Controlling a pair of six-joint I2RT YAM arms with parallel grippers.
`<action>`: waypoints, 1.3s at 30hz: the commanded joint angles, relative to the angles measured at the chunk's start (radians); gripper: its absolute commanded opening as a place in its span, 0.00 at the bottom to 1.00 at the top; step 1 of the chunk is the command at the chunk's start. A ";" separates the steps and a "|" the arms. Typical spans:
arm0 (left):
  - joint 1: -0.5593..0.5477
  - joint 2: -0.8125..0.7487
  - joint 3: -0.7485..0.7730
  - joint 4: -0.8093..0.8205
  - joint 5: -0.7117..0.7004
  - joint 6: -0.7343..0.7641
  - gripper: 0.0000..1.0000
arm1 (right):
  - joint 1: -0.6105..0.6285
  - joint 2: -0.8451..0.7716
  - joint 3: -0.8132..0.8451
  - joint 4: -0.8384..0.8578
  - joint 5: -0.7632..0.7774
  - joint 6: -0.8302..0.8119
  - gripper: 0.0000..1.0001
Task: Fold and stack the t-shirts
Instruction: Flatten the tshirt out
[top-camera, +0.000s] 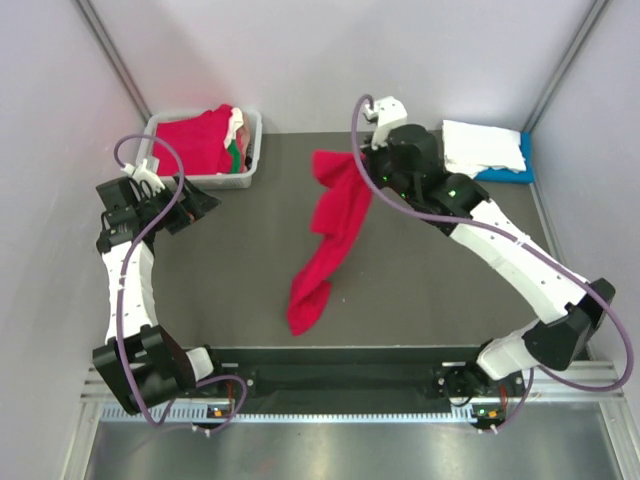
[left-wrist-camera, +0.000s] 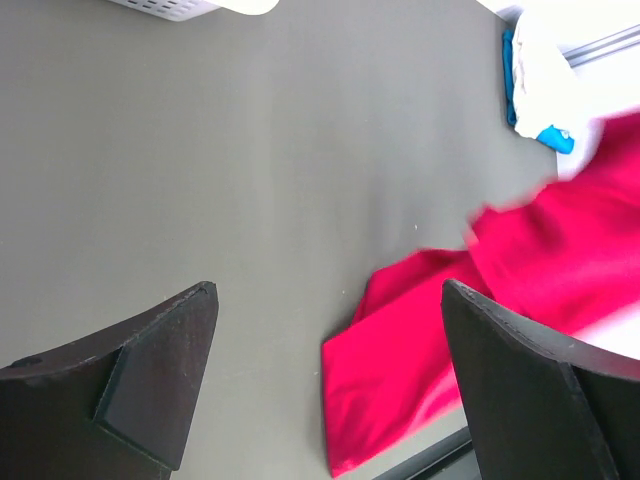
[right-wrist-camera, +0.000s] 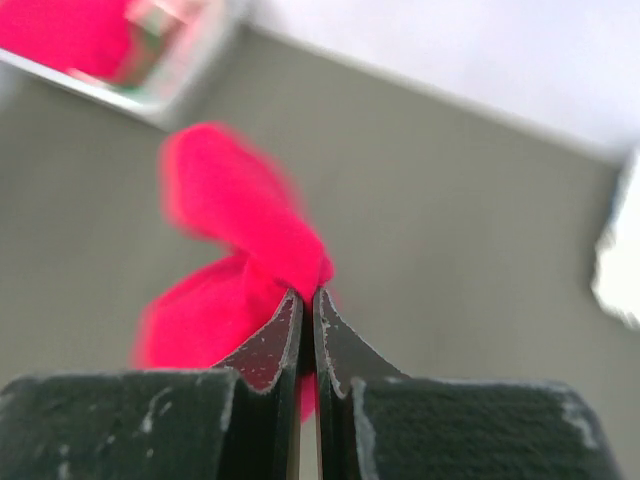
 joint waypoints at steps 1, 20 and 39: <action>-0.001 -0.018 0.024 0.033 0.028 -0.005 0.98 | -0.059 -0.065 -0.171 -0.032 0.093 0.106 0.00; -0.001 0.044 0.113 -0.021 -0.020 0.055 0.98 | -0.077 -0.180 -0.468 -0.067 0.090 0.346 1.00; -0.529 0.111 0.113 -0.309 -0.350 0.337 0.98 | -0.349 0.191 -0.551 0.139 -0.059 0.259 0.63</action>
